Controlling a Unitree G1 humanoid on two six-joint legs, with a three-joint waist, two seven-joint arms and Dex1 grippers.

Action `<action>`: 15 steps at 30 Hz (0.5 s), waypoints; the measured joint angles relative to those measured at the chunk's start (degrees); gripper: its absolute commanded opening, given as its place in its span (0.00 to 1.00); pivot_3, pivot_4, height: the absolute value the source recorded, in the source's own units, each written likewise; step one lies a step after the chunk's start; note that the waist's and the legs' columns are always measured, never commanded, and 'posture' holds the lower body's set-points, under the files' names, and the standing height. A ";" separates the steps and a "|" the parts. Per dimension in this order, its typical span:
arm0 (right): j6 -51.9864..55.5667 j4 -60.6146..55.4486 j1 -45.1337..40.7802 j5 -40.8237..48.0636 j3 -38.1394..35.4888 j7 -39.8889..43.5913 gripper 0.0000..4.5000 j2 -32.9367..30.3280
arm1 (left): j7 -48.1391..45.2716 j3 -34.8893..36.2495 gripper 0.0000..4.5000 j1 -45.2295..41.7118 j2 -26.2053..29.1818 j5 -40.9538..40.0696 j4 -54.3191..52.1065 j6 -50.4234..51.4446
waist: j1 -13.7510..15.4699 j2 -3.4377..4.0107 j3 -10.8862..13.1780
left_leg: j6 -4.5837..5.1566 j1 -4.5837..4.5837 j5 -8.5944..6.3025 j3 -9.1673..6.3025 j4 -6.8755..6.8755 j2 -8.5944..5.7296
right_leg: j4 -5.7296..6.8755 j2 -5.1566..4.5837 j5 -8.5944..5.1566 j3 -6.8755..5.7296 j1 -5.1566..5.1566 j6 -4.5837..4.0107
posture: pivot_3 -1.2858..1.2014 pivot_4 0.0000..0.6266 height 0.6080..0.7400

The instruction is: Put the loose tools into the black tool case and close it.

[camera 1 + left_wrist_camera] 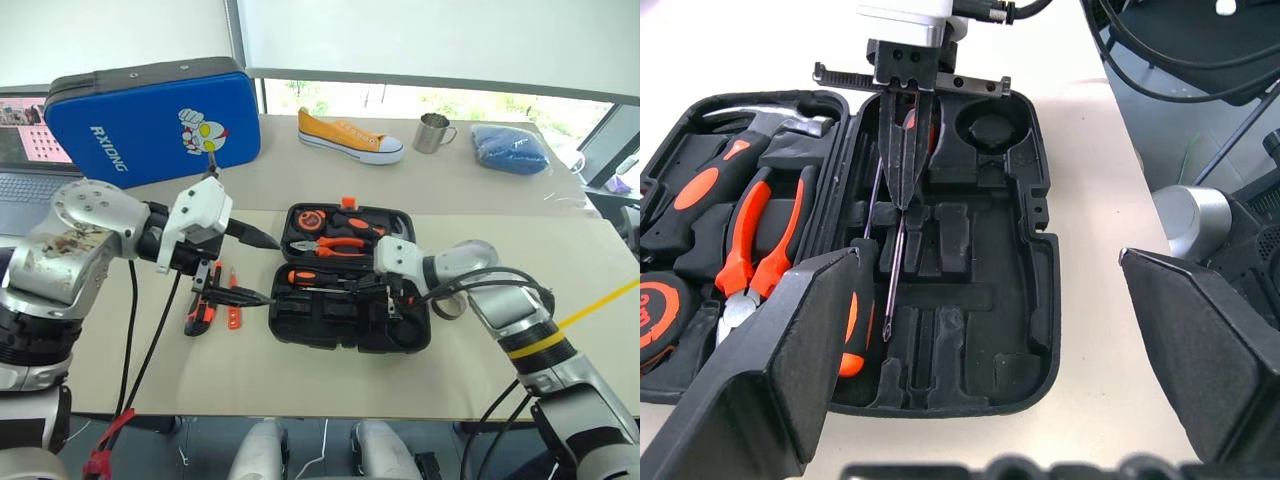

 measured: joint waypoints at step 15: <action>23.50 -20.40 2.40 28.76 -25.12 -3.06 0.01 -0.22 | 16.39 17.28 1.00 22.10 0.35 -0.59 -8.16 6.88 | -0.05 0.09 0.10 | -0.13 -1.54 0.09 -0.09 -0.05 0.08 | 0.78 -0.07 0.08 -0.03 -1.84 -0.09 | 0.52 0.24 1.00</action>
